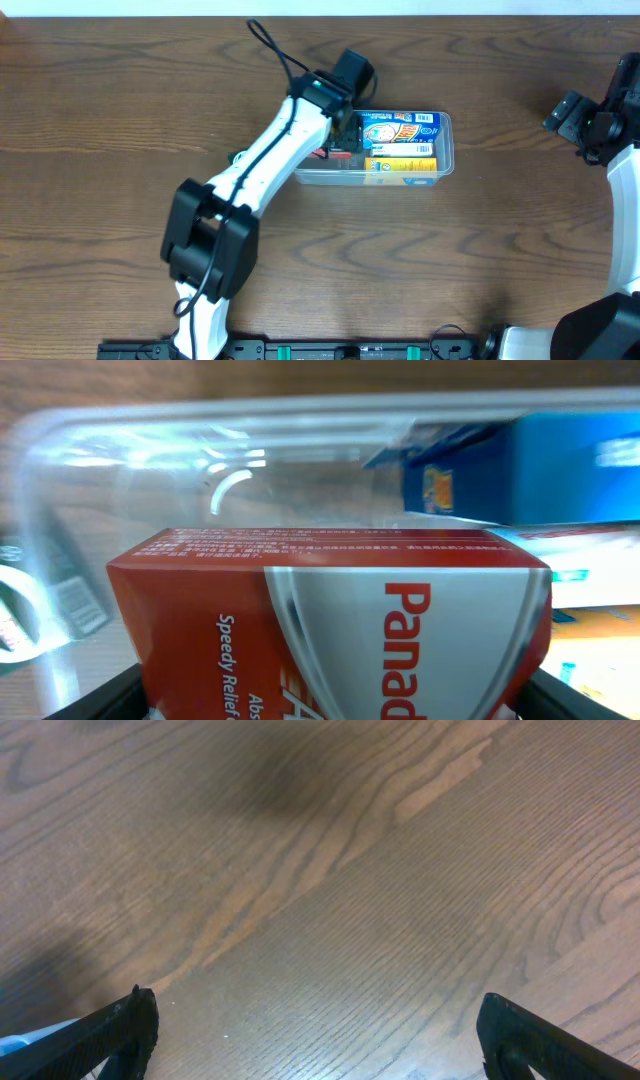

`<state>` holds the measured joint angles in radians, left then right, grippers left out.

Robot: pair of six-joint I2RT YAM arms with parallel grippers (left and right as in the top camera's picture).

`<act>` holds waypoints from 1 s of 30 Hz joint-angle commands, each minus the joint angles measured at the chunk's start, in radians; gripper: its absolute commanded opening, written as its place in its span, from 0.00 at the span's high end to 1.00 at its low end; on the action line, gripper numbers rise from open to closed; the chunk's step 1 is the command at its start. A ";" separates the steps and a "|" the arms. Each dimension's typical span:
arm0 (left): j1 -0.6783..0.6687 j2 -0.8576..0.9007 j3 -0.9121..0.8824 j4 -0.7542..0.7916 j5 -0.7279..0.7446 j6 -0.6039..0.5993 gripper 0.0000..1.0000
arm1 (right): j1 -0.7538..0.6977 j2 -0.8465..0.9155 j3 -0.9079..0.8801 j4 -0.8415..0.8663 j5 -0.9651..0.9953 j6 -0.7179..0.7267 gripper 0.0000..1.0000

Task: Pack container
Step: 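Carry the red box right over the container, then lower the red box into the container and release it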

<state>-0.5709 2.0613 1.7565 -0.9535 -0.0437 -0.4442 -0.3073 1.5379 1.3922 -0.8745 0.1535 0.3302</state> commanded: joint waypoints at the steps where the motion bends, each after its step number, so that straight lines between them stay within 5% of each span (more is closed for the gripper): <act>1: -0.005 0.016 0.002 -0.003 -0.008 -0.006 0.19 | -0.006 0.000 0.007 -0.001 0.007 0.013 0.01; 30: -0.002 0.116 -0.005 0.009 -0.009 -0.051 0.18 | -0.006 0.000 0.007 -0.001 0.007 0.013 0.01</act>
<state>-0.5762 2.1773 1.7554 -0.9417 -0.0437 -0.4759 -0.3073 1.5379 1.3922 -0.8745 0.1535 0.3302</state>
